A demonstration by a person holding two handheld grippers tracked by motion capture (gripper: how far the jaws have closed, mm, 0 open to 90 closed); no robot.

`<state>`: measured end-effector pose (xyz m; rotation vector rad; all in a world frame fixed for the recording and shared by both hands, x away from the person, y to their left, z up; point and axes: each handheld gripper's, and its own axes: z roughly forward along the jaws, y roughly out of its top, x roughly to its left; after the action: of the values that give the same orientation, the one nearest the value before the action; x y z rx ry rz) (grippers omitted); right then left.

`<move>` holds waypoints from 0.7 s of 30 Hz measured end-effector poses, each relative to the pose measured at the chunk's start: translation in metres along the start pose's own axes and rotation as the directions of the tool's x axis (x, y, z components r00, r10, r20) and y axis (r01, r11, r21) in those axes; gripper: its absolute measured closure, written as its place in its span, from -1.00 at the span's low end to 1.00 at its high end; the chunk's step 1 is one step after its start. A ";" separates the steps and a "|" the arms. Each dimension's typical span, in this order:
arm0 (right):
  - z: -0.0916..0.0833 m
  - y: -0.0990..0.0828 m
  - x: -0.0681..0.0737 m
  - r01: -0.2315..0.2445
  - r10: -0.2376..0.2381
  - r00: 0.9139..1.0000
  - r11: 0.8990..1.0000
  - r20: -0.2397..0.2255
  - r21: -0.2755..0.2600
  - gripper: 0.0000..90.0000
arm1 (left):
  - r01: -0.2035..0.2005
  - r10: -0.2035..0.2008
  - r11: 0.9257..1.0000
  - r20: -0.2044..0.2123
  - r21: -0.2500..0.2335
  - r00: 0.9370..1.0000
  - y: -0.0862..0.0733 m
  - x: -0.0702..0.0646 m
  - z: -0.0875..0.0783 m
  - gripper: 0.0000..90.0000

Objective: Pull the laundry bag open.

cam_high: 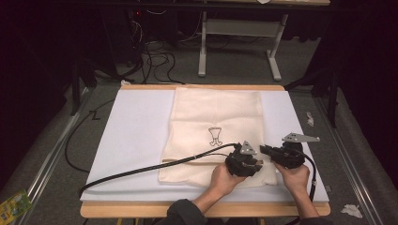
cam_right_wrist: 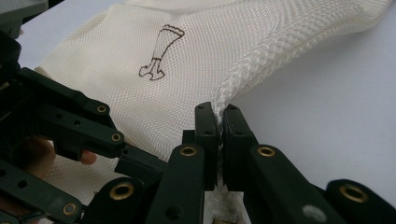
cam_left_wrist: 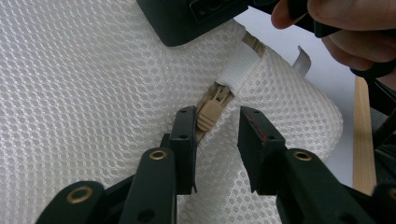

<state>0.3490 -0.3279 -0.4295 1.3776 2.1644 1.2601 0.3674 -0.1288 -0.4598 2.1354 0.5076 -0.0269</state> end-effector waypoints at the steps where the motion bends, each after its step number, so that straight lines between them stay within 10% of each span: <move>1: 0.000 0.000 0.000 -0.002 0.002 1.000 1.000 0.002 0.002 0.95 | 0.001 -0.001 1.000 0.003 0.000 1.000 0.000 0.000 0.000 0.53; 21: 0.001 -0.002 0.000 0.006 -0.006 1.000 1.000 0.005 0.004 0.95 | 0.029 -0.028 0.999 0.042 -0.020 0.999 0.000 0.002 0.002 0.70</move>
<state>0.3486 -0.3277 -0.4322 1.3729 2.1676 1.2490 0.3692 -0.1299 -0.4609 2.1033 0.5112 -0.0819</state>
